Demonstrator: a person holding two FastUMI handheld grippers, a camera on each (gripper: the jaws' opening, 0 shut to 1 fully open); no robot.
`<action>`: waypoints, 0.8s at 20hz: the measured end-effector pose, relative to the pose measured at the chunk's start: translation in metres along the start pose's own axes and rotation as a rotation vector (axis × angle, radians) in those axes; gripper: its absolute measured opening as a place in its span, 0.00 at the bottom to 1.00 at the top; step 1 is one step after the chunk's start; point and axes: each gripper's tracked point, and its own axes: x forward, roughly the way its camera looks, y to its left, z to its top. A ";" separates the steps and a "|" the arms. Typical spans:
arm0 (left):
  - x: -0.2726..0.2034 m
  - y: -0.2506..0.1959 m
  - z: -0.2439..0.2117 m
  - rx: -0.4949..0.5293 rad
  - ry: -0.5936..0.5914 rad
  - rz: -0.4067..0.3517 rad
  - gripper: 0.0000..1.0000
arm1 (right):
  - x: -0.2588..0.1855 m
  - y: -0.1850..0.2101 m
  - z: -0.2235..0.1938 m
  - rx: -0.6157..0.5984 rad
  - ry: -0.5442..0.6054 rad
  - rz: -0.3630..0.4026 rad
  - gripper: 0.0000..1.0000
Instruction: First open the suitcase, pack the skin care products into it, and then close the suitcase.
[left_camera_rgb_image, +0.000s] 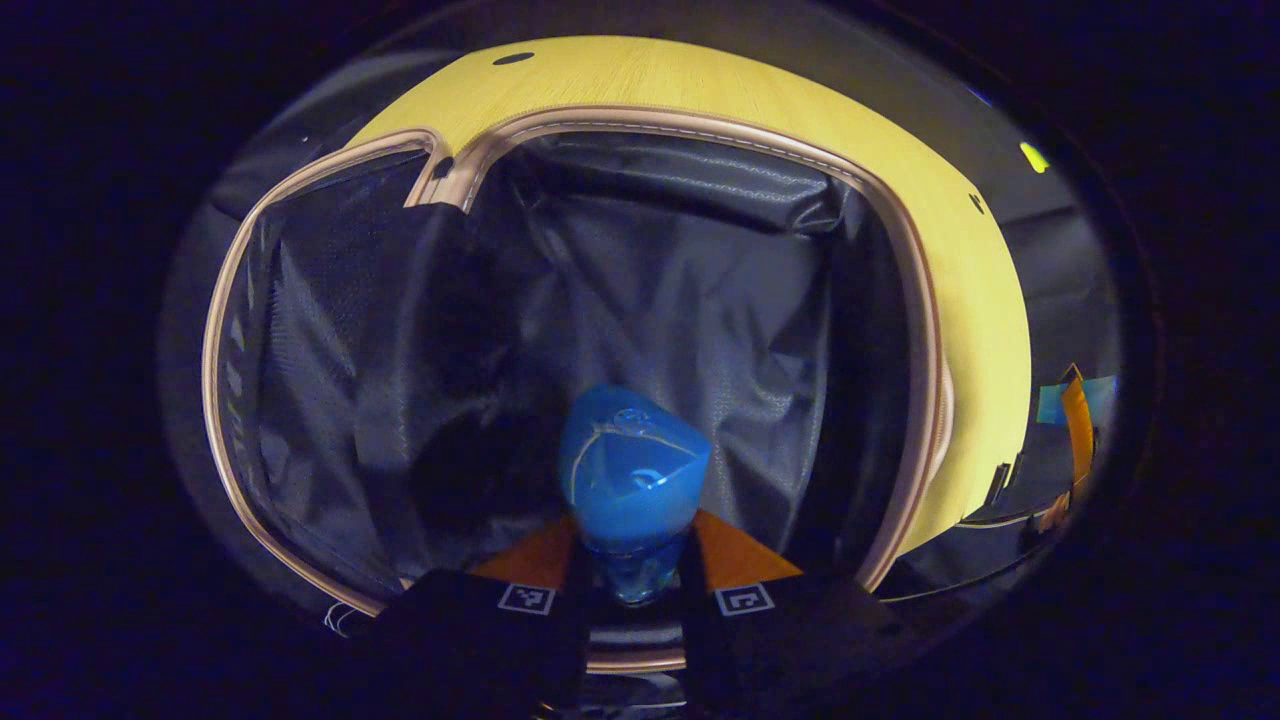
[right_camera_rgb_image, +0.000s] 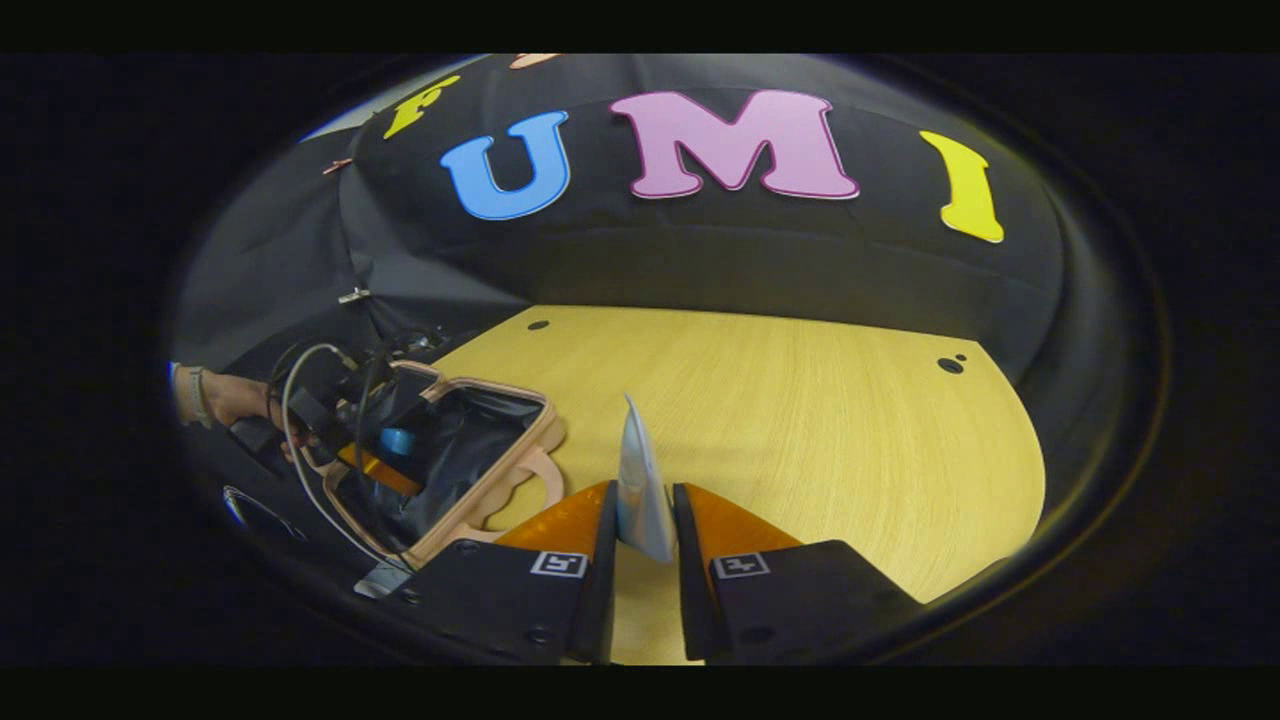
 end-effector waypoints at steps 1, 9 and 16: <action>0.004 0.001 -0.002 -0.001 0.002 0.003 0.43 | 0.000 0.006 -0.004 -0.007 0.012 -0.003 0.30; -0.009 0.008 -0.008 0.027 -0.080 -0.028 0.66 | 0.008 0.066 -0.007 -0.007 0.062 0.037 0.31; -0.091 0.008 0.009 0.012 -0.333 -0.227 0.83 | 0.035 0.163 -0.014 0.066 0.170 0.203 0.30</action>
